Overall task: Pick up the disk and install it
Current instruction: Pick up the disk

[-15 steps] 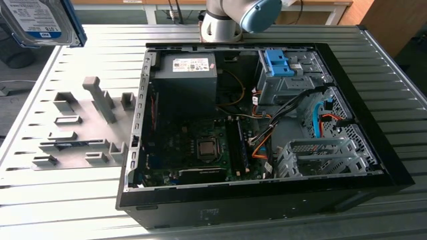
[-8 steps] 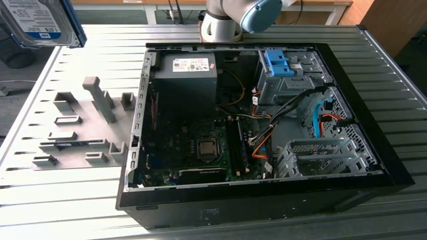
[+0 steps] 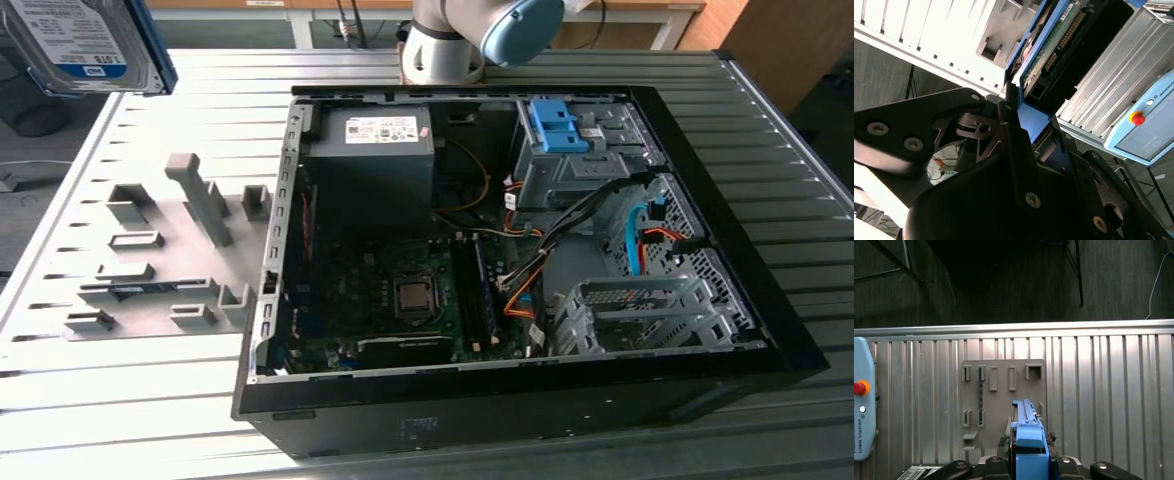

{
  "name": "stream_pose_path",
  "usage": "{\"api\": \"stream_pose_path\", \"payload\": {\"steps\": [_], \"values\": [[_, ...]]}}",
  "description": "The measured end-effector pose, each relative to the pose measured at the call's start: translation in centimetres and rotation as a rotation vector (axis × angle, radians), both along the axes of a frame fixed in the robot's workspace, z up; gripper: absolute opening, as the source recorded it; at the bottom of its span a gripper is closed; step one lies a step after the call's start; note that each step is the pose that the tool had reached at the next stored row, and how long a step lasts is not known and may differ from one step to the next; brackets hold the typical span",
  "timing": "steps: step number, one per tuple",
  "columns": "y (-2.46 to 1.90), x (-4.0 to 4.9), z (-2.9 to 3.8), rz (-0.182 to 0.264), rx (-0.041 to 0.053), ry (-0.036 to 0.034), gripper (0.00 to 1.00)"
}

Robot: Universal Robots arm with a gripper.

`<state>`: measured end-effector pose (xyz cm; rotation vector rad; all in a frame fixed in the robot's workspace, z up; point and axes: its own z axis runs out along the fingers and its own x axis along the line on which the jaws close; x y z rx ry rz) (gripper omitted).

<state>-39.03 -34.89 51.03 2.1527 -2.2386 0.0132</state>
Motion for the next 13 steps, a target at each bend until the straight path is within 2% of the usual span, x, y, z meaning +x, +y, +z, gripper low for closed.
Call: {"api": "stream_pose_path", "payload": {"steps": [13], "values": [[0.0, 0.3, 0.0, 0.0, 0.0, 0.0001, 0.36]]}}
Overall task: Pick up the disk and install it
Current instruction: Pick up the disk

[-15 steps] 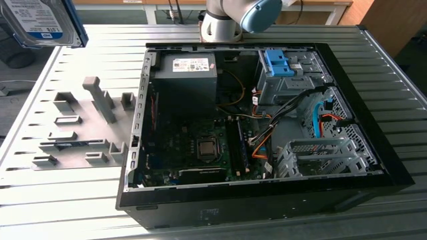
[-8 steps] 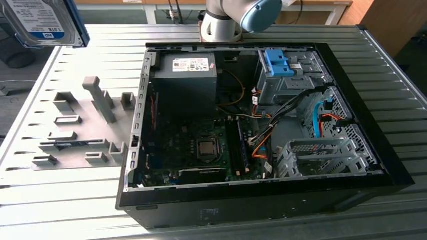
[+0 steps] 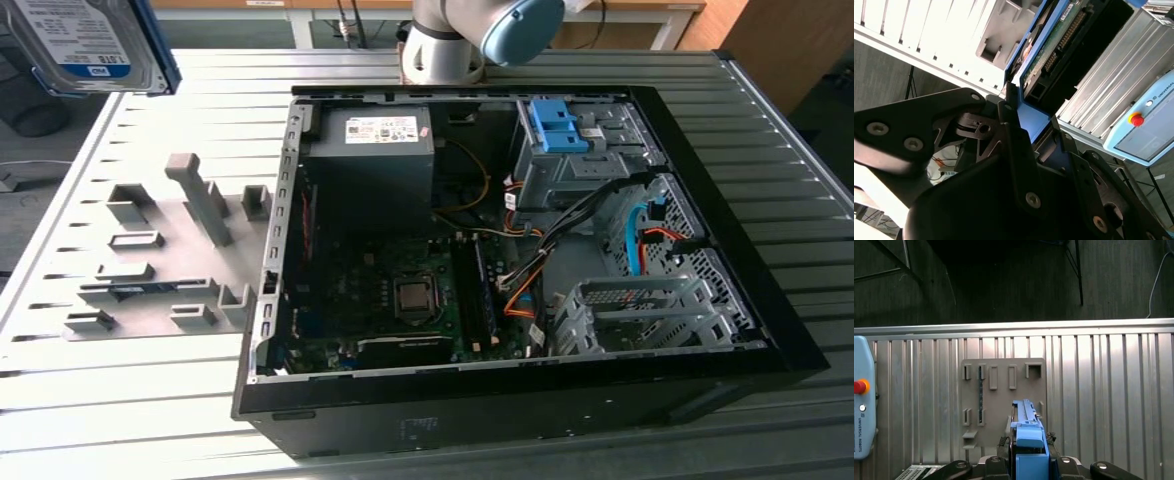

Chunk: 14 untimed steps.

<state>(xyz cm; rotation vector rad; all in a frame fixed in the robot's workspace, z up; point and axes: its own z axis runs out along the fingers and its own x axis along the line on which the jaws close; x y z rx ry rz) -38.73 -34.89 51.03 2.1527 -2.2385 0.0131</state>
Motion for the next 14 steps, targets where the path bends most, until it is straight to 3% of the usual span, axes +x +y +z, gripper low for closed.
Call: {"api": "stream_pose_path", "payload": {"steps": [14], "values": [[0.0, 0.26, 0.0, 0.0, 0.0, 0.0, 0.36]]}}
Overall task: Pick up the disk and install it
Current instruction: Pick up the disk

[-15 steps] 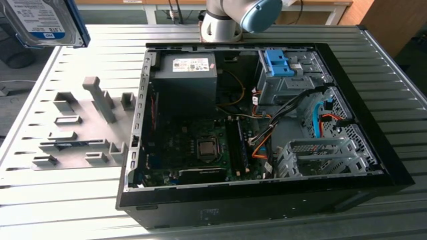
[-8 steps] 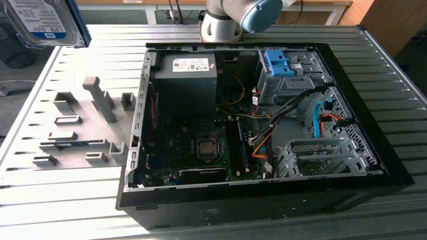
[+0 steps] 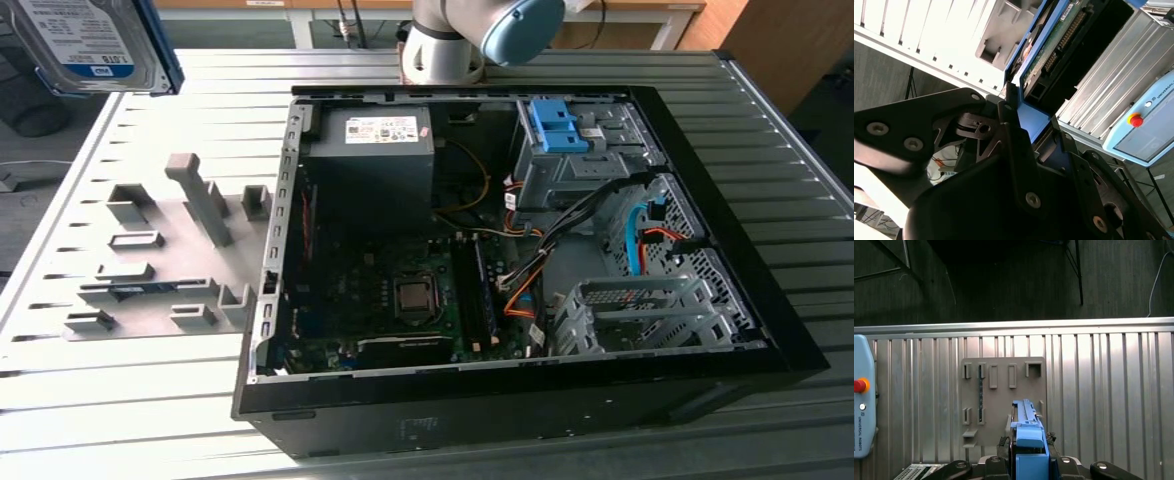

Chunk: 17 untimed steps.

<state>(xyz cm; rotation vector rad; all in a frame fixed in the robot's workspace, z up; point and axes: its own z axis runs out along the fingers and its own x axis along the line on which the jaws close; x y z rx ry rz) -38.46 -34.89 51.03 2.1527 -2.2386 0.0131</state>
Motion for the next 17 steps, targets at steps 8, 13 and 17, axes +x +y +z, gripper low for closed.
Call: {"api": "stream_pose_path", "payload": {"steps": [8, 13, 17], "values": [[0.0, 0.19, 0.0, 0.0, -0.0001, 0.0001, 0.36], [0.0, 0.31, 0.0, 0.0, 0.0, 0.0, 0.36], [0.0, 0.44, 0.0, 0.0, 0.0, 0.0, 0.36]]}}
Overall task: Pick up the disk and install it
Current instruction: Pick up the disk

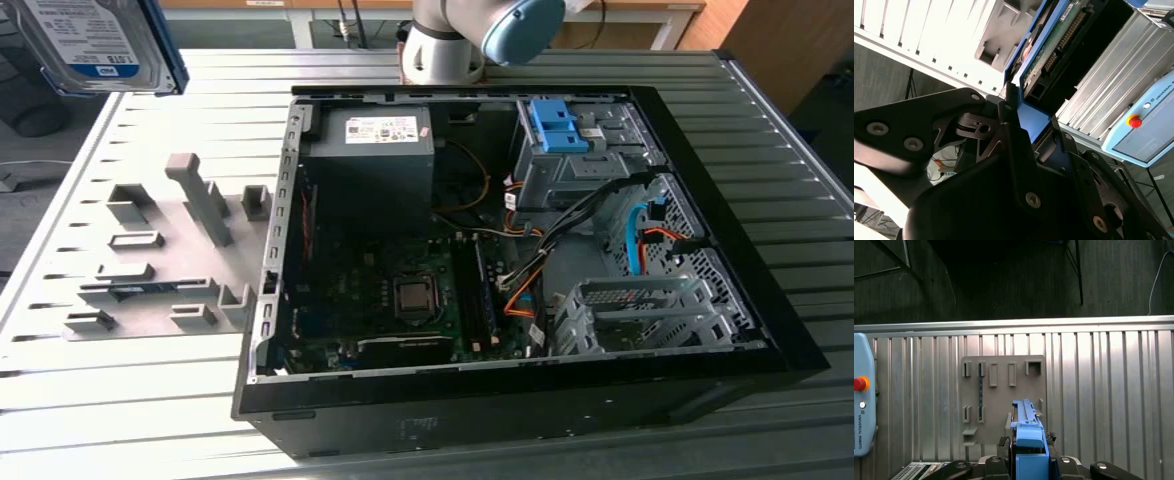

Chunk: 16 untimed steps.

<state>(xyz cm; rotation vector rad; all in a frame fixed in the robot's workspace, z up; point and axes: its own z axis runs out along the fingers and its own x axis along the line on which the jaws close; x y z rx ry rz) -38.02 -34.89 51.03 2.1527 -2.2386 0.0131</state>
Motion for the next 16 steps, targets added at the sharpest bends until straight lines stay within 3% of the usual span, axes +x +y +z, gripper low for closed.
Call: {"api": "stream_pose_path", "payload": {"steps": [16], "values": [[0.0, 0.42, 0.0, 0.0, 0.0, 0.0001, 0.36]]}}
